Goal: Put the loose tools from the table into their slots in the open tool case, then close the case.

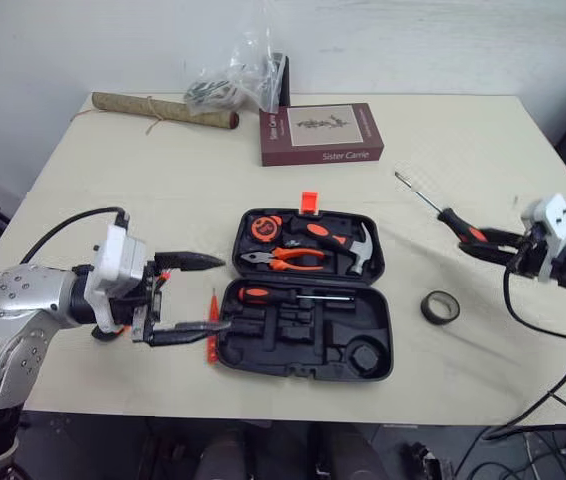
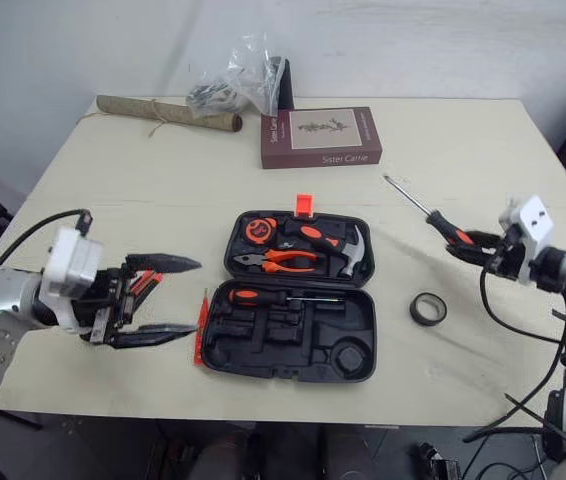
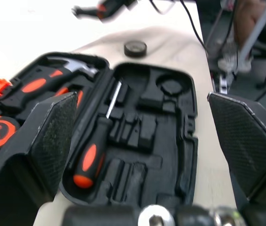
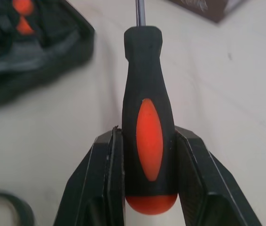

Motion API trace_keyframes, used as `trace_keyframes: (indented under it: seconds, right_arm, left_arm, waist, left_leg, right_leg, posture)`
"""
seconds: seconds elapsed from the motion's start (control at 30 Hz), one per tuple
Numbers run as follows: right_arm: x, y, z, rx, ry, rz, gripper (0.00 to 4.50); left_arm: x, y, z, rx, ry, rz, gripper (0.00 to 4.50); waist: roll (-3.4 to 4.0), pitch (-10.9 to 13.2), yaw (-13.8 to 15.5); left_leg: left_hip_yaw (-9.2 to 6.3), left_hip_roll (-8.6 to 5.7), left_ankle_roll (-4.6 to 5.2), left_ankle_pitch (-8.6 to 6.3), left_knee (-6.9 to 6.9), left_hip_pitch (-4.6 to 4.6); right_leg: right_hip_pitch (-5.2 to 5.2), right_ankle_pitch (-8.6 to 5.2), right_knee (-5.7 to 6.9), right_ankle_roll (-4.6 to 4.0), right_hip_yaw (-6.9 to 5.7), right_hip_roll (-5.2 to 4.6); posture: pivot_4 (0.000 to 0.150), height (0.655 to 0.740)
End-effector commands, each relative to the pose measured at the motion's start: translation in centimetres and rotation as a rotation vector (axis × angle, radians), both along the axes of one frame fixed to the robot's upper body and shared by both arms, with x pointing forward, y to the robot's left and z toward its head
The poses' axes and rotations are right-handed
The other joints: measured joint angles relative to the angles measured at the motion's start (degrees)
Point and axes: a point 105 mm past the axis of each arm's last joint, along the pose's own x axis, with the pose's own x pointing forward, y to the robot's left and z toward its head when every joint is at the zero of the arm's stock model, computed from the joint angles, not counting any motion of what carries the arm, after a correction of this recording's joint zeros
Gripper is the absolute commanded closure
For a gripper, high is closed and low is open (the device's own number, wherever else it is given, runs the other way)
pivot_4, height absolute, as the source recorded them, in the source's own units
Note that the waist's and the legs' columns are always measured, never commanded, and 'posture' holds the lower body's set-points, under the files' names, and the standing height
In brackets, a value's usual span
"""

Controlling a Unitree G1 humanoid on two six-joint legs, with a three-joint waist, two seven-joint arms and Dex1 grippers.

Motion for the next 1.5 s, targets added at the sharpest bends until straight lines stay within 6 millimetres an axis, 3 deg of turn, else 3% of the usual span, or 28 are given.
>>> trace_keyframes:
  seconds: [0.03, 0.2, 0.37, 0.53, 0.87, 1.5]
  right_arm:
    - [-3.1, 6.2, 2.4, -0.049, 0.079, 0.246, 3.5]
    - [-7.9, 12.2, 0.8, -0.133, 0.31, 0.433, 3.5]
    - [-9.9, 13.9, -2.2, -0.22, 0.444, 0.402, 3.5]
    - [-8.8, 14.1, -3.6, -0.308, 0.415, 0.381, 3.5]
    - [-6.4, 13.9, -4.3, -0.437, 0.356, 0.385, 3.5]
    - [-6.5, 13.6, -5.8, -0.511, 0.406, 0.399, 3.5]
  left_arm:
    - [-0.4, -0.1, 0.3, 0.005, -0.076, -0.022, 0.0]
    - [-0.5, 0.4, -0.1, 0.009, -0.096, -0.01, 0.0]
    - [-1.0, 0.6, -0.8, 0.012, -0.054, -0.002, 0.0]
    - [-1.3, 0.6, -1.2, -0.006, -0.018, 0.011, 0.0]
    - [-1.6, 0.7, -2.0, 0.008, -0.007, 0.034, 0.0]
    - [-1.2, 0.7, -2.1, -0.006, -0.039, 0.078, 0.0]
  waist:
    - [0.0, 0.0, 0.4]
    - [-0.02, 0.0, 0.7]
    - [-0.09, 0.0, 0.6]
    - [-0.1, 0.0, 0.4]
    - [-0.11, 0.0, 0.4]
    - [-0.11, 0.0, 0.4]
  left_leg:
    - [-0.02, 0.0, 0.0, 0.0, 0.0, -0.03]
    - [-0.14, -0.05, 0.07, -0.04, 0.04, -0.06]
    - [-0.23, -0.17, 0.22, -0.12, 0.05, -0.19]
    - [-0.23, -0.2, 0.26, -0.13, 0.08, -0.24]
    - [-0.24, -0.19, 0.24, -0.12, 0.08, -0.32]
    - [-0.4, -0.18, 0.24, -0.12, 0.17, -0.49]
  right_leg:
    - [-0.03, 0.0, 0.01, 0.0, 0.0, 0.0]
    - [0.01, 0.0, -0.04, 0.0, -0.07, -0.13]
    - [0.01, 0.0, -0.15, 0.0, -0.13, -0.28]
    - [-0.01, 0.0, -0.18, 0.0, -0.15, -0.31]
    - [-0.07, 0.0, -0.2, 0.0, -0.19, -0.28]
    - [-0.15, 0.0, -0.18, 0.0, -0.34, -0.29]
  posture:
    - [0.15, 0.74]
    - [0.15, 0.74]
    - [0.15, 0.74]
    - [0.15, 0.74]
    - [0.15, 0.74]
    - [0.15, 0.74]
